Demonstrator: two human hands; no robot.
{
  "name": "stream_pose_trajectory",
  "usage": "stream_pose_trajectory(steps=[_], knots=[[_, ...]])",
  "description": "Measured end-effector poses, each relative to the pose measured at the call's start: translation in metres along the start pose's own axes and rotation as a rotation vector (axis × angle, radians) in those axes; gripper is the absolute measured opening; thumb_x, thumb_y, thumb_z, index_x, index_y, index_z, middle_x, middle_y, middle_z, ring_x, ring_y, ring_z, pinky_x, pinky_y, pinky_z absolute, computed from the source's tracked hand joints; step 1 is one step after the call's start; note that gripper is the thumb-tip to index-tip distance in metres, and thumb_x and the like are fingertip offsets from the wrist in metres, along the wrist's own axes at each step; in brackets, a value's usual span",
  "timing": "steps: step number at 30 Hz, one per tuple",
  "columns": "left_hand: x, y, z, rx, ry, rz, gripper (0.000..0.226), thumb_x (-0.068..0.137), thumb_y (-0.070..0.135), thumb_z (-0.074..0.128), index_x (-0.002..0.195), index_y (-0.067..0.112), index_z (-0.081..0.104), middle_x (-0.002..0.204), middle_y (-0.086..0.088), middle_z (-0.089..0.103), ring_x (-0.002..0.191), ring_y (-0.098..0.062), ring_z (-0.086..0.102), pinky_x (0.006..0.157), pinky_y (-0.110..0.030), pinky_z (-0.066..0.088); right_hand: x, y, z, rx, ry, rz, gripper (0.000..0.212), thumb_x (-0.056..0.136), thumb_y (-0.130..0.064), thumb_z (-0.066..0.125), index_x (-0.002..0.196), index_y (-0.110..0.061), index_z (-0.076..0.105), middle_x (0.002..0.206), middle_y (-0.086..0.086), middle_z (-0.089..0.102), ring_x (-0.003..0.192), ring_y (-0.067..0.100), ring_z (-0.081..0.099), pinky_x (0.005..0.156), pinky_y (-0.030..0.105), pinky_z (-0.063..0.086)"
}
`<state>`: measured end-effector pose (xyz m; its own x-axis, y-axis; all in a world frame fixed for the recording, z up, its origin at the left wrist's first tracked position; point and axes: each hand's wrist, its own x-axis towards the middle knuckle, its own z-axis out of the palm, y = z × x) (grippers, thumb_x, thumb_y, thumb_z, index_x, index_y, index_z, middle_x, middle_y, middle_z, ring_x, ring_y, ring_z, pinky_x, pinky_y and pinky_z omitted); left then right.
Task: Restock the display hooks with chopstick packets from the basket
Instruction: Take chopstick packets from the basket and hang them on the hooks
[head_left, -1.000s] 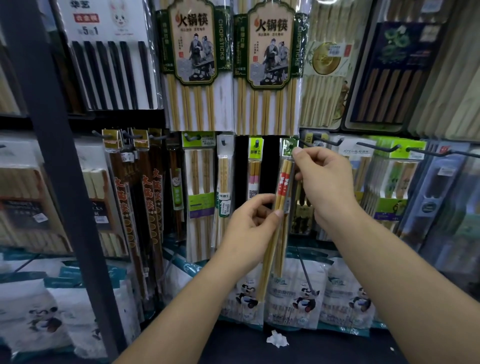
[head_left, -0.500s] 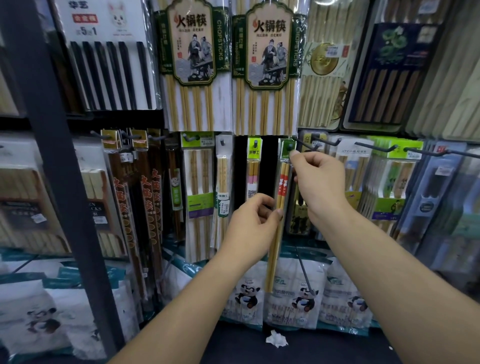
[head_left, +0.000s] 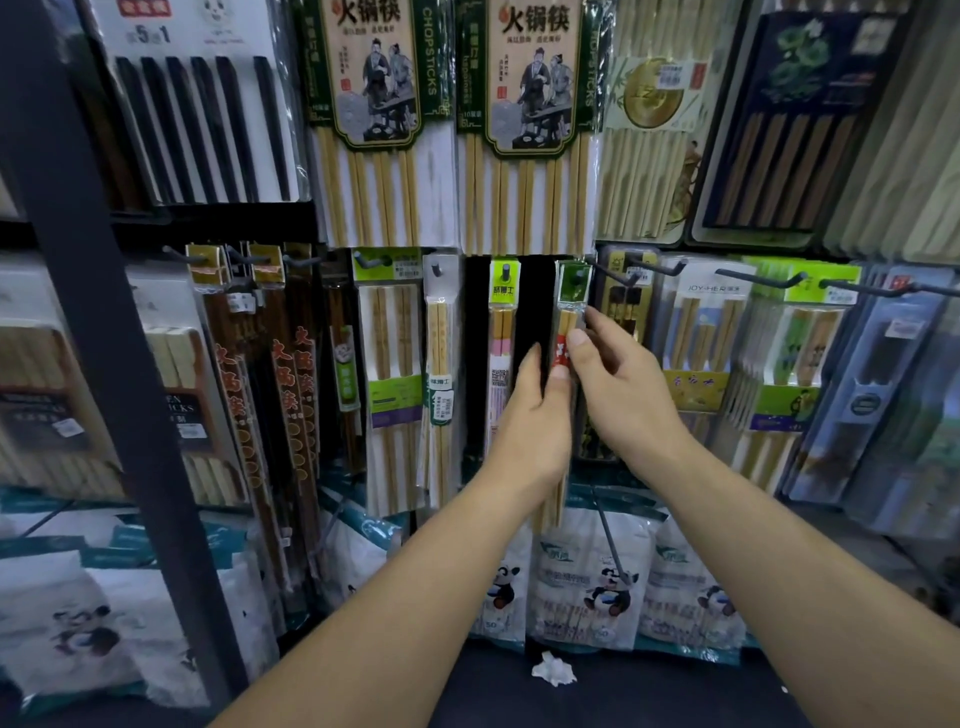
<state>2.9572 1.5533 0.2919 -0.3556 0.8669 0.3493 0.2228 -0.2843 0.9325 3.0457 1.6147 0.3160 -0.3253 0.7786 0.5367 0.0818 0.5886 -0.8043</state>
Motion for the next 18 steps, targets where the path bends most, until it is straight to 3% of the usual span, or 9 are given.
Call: stream_pose_trajectory(steps=[3,6,7,11,15,16,18], knots=[[0.007,-0.004,0.007,-0.085,0.004,-0.003,0.051,0.112,0.037,0.032,0.162,0.034,0.022,0.163,0.01,0.033,0.148,-0.006,0.031,0.123,-0.031,0.028,0.005,0.008,0.002,-0.052,-0.076,0.001,0.05,0.11,-0.03,0.04,0.159,-0.028,0.032,0.154,-0.021,0.042,0.128,-0.02,0.036,0.091,-0.01,0.027],[0.018,-0.008,0.01,-0.12,0.001,0.0,0.048,0.112,0.034,0.034,0.159,0.035,0.029,0.152,0.018,0.041,0.135,0.004,0.038,0.1,-0.001,0.035,0.011,0.016,0.005,-0.049,-0.14,0.007,0.052,0.111,-0.03,0.033,0.162,-0.03,0.02,0.163,-0.016,0.029,0.139,-0.012,0.026,0.1,-0.006,0.02],[0.021,-0.009,0.01,-0.129,0.005,-0.005,0.047,0.112,0.032,0.034,0.158,0.034,0.032,0.151,0.017,0.043,0.133,0.005,0.04,0.095,0.002,0.036,0.013,0.018,0.005,-0.037,-0.151,0.009,0.052,0.111,-0.03,0.032,0.162,-0.031,0.019,0.164,-0.016,0.028,0.142,-0.009,0.025,0.105,-0.001,0.02],[0.034,-0.01,0.011,-0.155,0.064,-0.002,0.044,0.112,0.025,0.036,0.155,0.028,0.041,0.155,0.006,0.048,0.141,-0.008,0.043,0.12,-0.03,0.035,0.024,0.027,0.006,-0.011,-0.161,0.01,0.05,0.112,-0.028,0.03,0.161,-0.032,0.022,0.163,-0.014,0.032,0.146,-0.002,0.028,0.118,0.018,0.022],[0.034,-0.011,0.01,-0.138,0.071,-0.034,0.044,0.112,0.027,0.037,0.155,0.03,0.041,0.155,0.005,0.048,0.142,-0.01,0.043,0.121,-0.038,0.034,0.021,0.032,0.003,-0.023,-0.192,0.012,0.05,0.112,-0.029,0.031,0.161,-0.027,0.025,0.162,-0.01,0.034,0.148,0.002,0.029,0.122,0.025,0.024],[0.029,-0.012,0.009,-0.129,0.056,-0.041,0.045,0.111,0.027,0.037,0.156,0.03,0.038,0.156,0.006,0.047,0.143,-0.011,0.042,0.122,-0.038,0.033,0.016,0.034,0.002,-0.034,-0.192,0.016,0.051,0.111,-0.03,0.032,0.161,-0.026,0.024,0.163,-0.01,0.032,0.148,0.001,0.028,0.122,0.023,0.024],[0.014,-0.016,0.005,-0.107,0.016,-0.057,0.051,0.111,0.027,0.04,0.16,0.031,0.029,0.16,0.011,0.038,0.146,-0.007,0.035,0.123,-0.036,0.03,0.003,0.037,-0.003,-0.06,-0.173,0.034,0.053,0.11,-0.034,0.034,0.161,-0.026,0.023,0.16,-0.018,0.029,0.139,-0.012,0.029,0.111,0.005,0.026]])
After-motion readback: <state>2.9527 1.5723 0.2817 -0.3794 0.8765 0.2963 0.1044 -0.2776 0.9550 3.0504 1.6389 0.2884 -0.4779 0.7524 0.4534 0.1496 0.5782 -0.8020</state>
